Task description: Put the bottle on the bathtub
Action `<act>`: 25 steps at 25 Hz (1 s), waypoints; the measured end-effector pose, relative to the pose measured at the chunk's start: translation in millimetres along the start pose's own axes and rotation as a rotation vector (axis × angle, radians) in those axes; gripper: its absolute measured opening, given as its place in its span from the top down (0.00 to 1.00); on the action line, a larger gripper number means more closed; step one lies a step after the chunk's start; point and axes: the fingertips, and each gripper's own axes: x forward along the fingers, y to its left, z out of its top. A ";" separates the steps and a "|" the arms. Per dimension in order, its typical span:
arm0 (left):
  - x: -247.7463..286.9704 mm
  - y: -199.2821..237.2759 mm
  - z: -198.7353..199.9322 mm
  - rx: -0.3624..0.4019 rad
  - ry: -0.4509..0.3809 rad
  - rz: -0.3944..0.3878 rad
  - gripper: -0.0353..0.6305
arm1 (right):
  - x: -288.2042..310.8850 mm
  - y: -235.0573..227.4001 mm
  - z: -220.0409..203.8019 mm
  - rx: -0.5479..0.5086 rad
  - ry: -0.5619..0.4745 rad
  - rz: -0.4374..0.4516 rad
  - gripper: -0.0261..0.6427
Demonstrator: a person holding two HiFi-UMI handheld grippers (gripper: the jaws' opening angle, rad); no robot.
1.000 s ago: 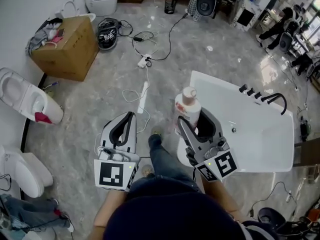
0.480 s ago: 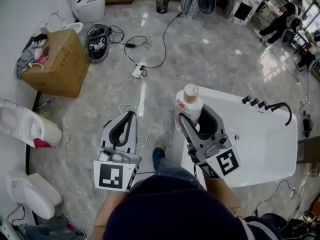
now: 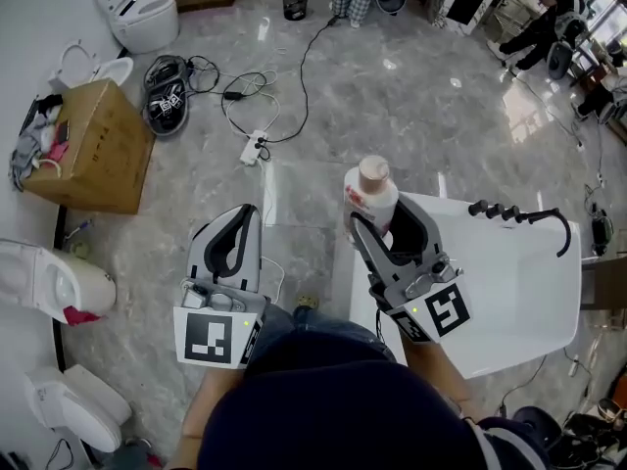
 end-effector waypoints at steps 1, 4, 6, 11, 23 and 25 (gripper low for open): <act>9.4 0.1 0.0 0.000 0.001 -0.010 0.90 | 1.6 -7.7 -1.7 0.003 0.001 -0.013 0.63; 39.1 -2.8 -2.6 -0.002 0.007 -0.052 0.90 | 4.1 -32.6 -7.9 0.010 0.008 -0.061 0.63; 60.1 -5.2 -4.9 -0.003 0.015 -0.089 0.90 | 3.2 -49.2 -12.7 0.012 0.016 -0.102 0.63; 123.8 -15.8 -10.1 -0.004 0.015 -0.211 0.90 | -2.1 -92.5 -23.3 -0.005 0.034 -0.229 0.63; 325.1 -77.9 -12.5 0.054 -0.001 -0.754 0.90 | 9.9 -222.3 -42.3 -0.065 0.005 -0.664 0.63; 349.7 -88.1 -9.3 0.076 -0.006 -0.866 0.90 | 17.4 -242.0 -44.9 -0.071 0.001 -0.743 0.63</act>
